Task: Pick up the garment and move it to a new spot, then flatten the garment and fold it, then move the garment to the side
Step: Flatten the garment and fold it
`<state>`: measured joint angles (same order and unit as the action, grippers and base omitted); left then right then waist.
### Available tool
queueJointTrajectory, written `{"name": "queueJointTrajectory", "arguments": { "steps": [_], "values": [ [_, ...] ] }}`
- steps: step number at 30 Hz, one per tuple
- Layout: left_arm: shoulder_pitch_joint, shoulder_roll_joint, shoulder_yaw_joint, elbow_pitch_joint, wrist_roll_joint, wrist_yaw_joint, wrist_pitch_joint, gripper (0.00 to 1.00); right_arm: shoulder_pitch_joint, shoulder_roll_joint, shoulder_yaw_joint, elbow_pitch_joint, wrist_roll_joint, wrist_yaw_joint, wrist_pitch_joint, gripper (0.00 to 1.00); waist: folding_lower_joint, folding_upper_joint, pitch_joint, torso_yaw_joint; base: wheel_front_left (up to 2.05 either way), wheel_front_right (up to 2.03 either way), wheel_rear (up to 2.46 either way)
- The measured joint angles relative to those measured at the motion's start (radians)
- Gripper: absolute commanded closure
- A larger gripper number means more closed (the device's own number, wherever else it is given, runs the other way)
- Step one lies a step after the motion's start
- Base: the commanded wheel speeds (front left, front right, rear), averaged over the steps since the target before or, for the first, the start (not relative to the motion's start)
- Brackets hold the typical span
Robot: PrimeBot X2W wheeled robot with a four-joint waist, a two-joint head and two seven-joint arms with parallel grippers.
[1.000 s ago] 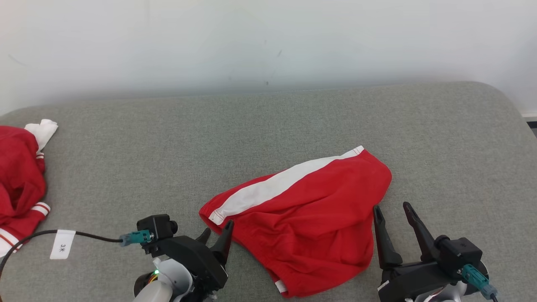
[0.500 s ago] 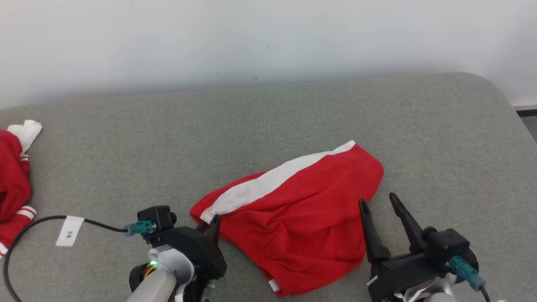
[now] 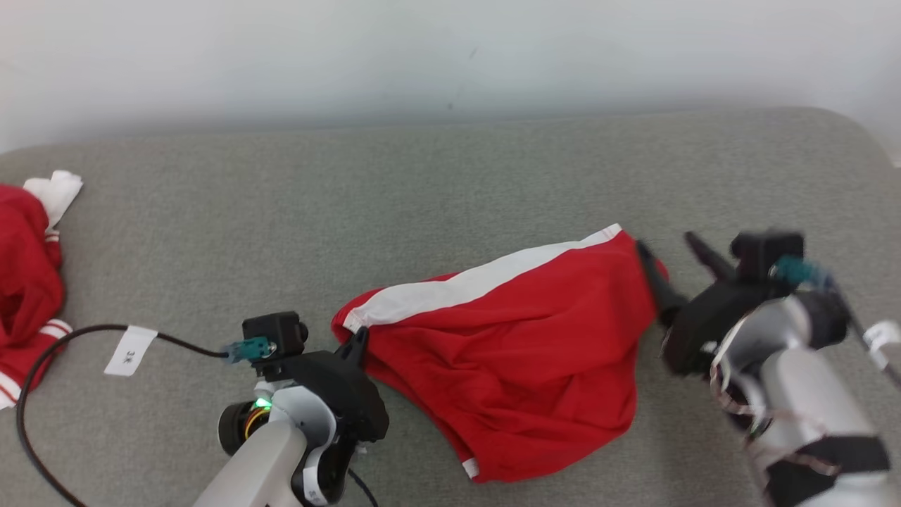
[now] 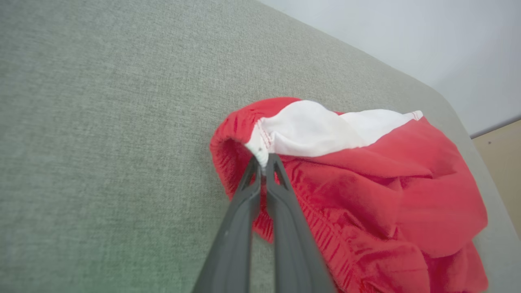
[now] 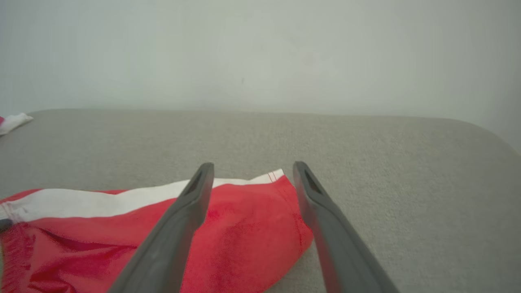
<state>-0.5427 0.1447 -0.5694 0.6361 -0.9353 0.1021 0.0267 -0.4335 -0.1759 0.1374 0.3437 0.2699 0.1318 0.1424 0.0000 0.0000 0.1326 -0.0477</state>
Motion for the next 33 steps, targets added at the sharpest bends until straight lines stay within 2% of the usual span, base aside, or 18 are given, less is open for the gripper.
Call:
{"name": "queueJointTrajectory", "arguments": {
  "steps": [7, 14, 15, 16, 17, 18, 21, 26, 27, 29, 30, 31, 32, 33],
  "values": [
    [-0.045, -0.022, -0.049, -0.032, 0.033, -0.013, 0.002, 1.0, -0.226, -0.071, -0.091, 0.241, 0.003, 0.0, 0.265, 0.0, 0.0001, 0.0, 0.046, 0.061, 0.0, 0.0, 0.0],
    [-0.064, -0.048, -0.101, -0.081, 0.063, -0.023, 0.012, 1.0, -0.376, -0.121, -0.132, 0.373, -0.043, 0.0, 0.388, 0.0, 0.0002, 0.0001, 0.104, 0.14, 0.0, 0.0, 0.0],
    [-0.068, -0.05, -0.106, -0.086, 0.064, -0.023, 0.012, 1.0, -0.388, -0.123, -0.13, 0.389, -0.048, 0.0, 0.405, 0.12, 0.0002, 0.0001, 0.112, 0.15, 0.0, 0.0, 0.0],
    [-0.072, -0.052, -0.109, -0.095, 0.064, -0.023, 0.015, 1.0, -0.4, -0.124, -0.127, 0.403, -0.051, 0.0, 0.419, 0.16, 0.0002, 0.0001, 0.121, 0.161, 0.0, 0.0, 0.0],
    [-0.075, -0.054, -0.113, -0.102, 0.064, -0.024, 0.016, 1.0, -0.411, -0.125, -0.123, 0.416, -0.053, 0.0, 0.435, 0.16, 0.0002, 0.0001, 0.13, 0.171, 0.0, 0.0, 0.0],
    [-0.076, -0.057, -0.116, -0.107, 0.064, -0.024, 0.019, 1.0, -0.421, -0.127, -0.118, 0.428, -0.059, 0.0, 0.453, 0.1, 0.0003, 0.0001, 0.138, 0.181, 0.0, 0.0, 0.0],
    [-0.079, -0.061, -0.125, -0.12, 0.064, -0.024, 0.019, 1.0, -0.429, -0.14, -0.103, 0.455, -0.071, 0.0, 0.499, 0.0, 0.0002, 0.0001, 0.16, 0.208, 0.0, 0.0, 0.0],
    [-0.09, -0.064, -0.129, -0.133, 0.066, -0.022, 0.019, 1.0, -0.431, -0.16, -0.109, 0.467, -0.08, 0.0, 0.523, 0.0, 0.0001, 0.0, 0.187, 0.239, 0.0, 0.0, 0.0],
    [-0.091, -0.063, -0.128, -0.134, 0.065, -0.019, 0.019, 1.0, -0.432, -0.16, -0.111, 0.466, -0.08, 0.0, 0.526, 0.02, 0.0, 0.0001, 0.191, 0.242, 0.0, 0.0, 0.0],
    [-0.091, -0.062, -0.128, -0.136, 0.065, -0.015, 0.019, 1.0, -0.434, -0.16, -0.112, 0.462, -0.08, 0.0, 0.527, 0.25, 0.0001, 0.0001, 0.196, 0.244, 0.0, 0.0, 0.0],
    [-0.091, -0.061, -0.128, -0.136, 0.065, -0.014, 0.019, 1.0, -0.434, -0.16, -0.112, 0.461, -0.08, 0.0, 0.528, 0.53, 0.0001, 0.0001, 0.197, 0.243, 0.0, 0.0, 0.0],
    [-0.091, -0.06, -0.128, -0.137, 0.065, -0.014, 0.02, 1.0, -0.434, -0.158, -0.112, 0.46, -0.08, 0.0, 0.532, 0.58, 0.0001, 0.0, 0.197, 0.241, 0.0, 0.0, 0.0],
    [-0.091, -0.059, -0.128, -0.137, 0.065, -0.012, 0.02, 1.0, -0.435, -0.156, -0.111, 0.459, -0.081, 0.0, 0.537, 0.57, 0.0, 0.0, 0.196, 0.239, 0.0, 0.0, 0.0],
    [-0.091, -0.057, -0.129, -0.138, 0.066, -0.01, 0.021, 1.0, -0.434, -0.155, -0.11, 0.456, -0.082, 0.0, 0.542, 0.48, 0.0, 0.0, 0.195, 0.237, 0.0, 0.0, 0.0]
  ]
}}
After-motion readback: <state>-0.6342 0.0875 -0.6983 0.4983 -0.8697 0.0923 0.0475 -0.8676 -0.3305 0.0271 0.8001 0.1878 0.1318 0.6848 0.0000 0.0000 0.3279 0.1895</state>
